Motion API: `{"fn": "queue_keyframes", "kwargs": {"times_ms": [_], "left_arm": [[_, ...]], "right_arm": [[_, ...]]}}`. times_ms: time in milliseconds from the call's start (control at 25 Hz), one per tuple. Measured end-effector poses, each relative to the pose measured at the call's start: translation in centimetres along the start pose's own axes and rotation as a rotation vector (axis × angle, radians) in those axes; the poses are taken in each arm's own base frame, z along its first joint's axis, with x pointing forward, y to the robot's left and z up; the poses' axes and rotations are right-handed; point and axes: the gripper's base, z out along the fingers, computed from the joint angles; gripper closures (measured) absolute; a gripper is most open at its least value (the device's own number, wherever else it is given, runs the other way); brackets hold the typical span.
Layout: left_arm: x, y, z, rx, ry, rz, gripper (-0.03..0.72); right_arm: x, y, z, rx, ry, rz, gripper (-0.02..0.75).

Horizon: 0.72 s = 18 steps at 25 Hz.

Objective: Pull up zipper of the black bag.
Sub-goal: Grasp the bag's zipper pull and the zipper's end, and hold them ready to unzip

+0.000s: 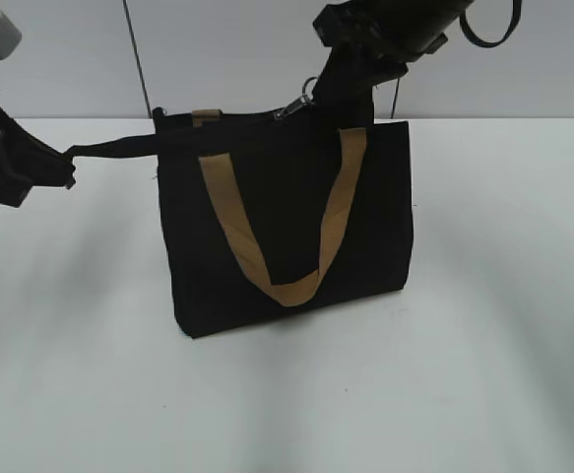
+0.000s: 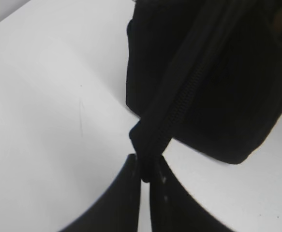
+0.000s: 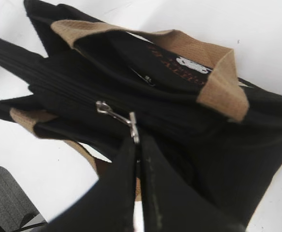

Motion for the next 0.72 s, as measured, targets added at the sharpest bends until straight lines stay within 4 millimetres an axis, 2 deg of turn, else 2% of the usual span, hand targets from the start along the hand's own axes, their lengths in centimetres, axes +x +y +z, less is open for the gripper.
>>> {"fn": "queue_keyframes", "kwargs": {"times_ms": [520,720], "left_arm": [[0.0,0.0,0.0,-0.003,0.004,0.004,0.670],[0.0,0.0,0.0,-0.003,0.002,0.001,0.670]], "right_arm": [[1.0,-4.6,-2.2,0.101,0.018,0.050,0.738],[1.2,-4.9,-2.4,0.100,0.031,0.055,0.738]]}}
